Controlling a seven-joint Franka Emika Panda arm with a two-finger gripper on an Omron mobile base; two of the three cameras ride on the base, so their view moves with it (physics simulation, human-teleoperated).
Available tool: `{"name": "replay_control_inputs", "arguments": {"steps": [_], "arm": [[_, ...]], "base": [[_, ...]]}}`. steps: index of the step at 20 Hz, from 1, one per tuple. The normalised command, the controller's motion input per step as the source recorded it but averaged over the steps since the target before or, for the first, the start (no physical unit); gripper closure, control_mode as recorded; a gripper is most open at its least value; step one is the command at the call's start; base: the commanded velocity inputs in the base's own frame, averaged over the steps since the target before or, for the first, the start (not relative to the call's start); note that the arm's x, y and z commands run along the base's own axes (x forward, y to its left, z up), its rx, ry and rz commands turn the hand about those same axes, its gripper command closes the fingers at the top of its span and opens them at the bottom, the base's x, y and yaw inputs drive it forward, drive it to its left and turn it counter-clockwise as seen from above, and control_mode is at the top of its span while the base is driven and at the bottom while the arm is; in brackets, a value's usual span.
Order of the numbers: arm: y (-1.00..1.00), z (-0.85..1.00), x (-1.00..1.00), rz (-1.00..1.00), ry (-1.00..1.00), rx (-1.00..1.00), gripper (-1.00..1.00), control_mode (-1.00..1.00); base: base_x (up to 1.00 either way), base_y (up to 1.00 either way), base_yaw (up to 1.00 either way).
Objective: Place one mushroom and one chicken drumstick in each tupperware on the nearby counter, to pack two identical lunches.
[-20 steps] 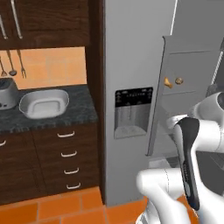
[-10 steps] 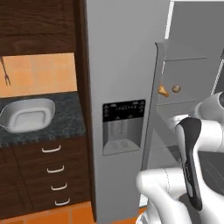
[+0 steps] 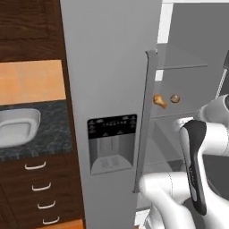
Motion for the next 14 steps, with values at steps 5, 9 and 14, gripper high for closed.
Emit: {"name": "replay_control_inputs", "arguments": {"steps": [5, 9, 14], "arm": [[0.0, 0.0, 0.0, 0.0, 0.0, 0.0, -1.0, 1.0], [0.0, 0.0, 0.0, 0.0, 0.0, 0.0, -1.0, 1.0], [-0.19, 0.3, 0.0, 0.05, 0.0, 0.0, -1.0, -1.0]], "base": [[0.79, -0.21, 0.02], [0.35, -0.32, 0.09], [0.0, -0.09, 0.04]]}}
